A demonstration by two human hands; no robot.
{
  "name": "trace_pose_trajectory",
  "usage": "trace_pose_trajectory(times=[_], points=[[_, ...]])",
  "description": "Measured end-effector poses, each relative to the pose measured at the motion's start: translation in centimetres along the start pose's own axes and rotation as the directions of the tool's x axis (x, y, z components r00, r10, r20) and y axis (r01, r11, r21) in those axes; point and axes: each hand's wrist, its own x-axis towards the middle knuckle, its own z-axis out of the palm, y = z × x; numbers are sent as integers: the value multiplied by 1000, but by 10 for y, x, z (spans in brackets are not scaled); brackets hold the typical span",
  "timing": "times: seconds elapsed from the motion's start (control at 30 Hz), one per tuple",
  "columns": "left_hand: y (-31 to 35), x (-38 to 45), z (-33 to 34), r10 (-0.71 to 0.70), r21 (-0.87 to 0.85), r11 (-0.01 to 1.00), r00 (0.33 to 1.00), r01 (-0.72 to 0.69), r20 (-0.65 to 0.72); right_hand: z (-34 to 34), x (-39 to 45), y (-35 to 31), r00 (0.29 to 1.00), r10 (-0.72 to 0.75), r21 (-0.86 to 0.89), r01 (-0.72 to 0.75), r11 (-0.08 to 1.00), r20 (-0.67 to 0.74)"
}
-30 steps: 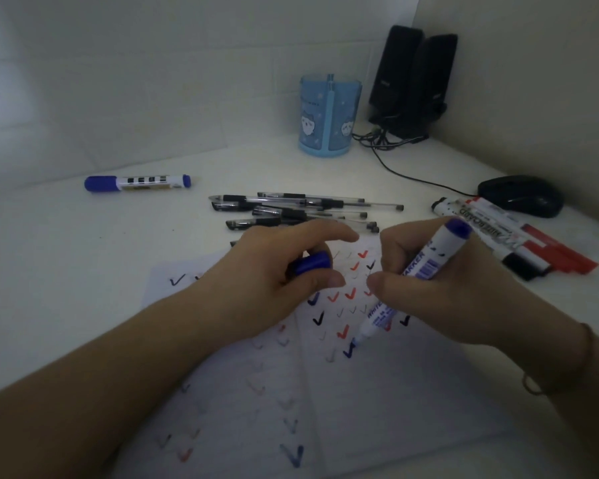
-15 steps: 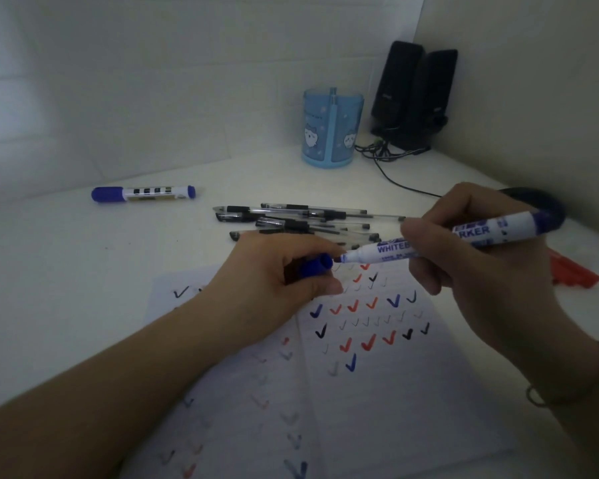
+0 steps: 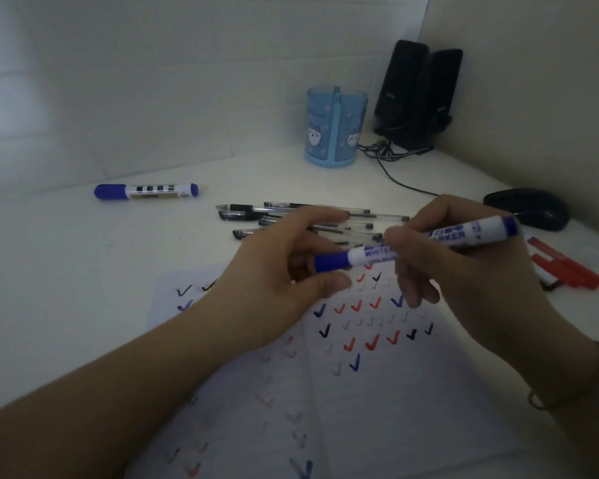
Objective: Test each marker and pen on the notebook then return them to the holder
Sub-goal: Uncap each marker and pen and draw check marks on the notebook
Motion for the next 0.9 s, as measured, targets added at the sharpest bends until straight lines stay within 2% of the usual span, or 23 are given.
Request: trace_pose_trajectory(times=[0.03, 0.07, 0.2, 0.47, 0.67, 0.77, 0.9], points=[[0, 1, -1, -11, -102, 995, 1000, 7, -30, -1, 0, 1, 1000, 7, 89, -6, 996, -16], [0, 1, -3, -5, -133, 991, 999, -1, -42, 0, 0, 2, 1000, 23, 171, -20, 985, -18], [-2, -2, -7, 123, 140, 982, 992, -125, 22, 10, -3, 3, 997, 80, 327, -75, 942, -2], [7, -8, -4, 227, 136, 966, 973, -221, -31, 21, -10, 3, 996, 54, 496, -12, 868, -70], [7, -8, -1, 254, 122, 961, 967, -248, -36, 23, -13, 3, 996, -44, 423, 71, 903, -71], [7, -3, -5, 241, 174, 957, 970, -233, -26, 20, -10, 3, 995, -67, 364, 90, 927, -76], [7, 6, -6, 241, 226, 951, 965, -212, -105, 8, -1, 2, 993, -116, 277, 114, 954, -12]])
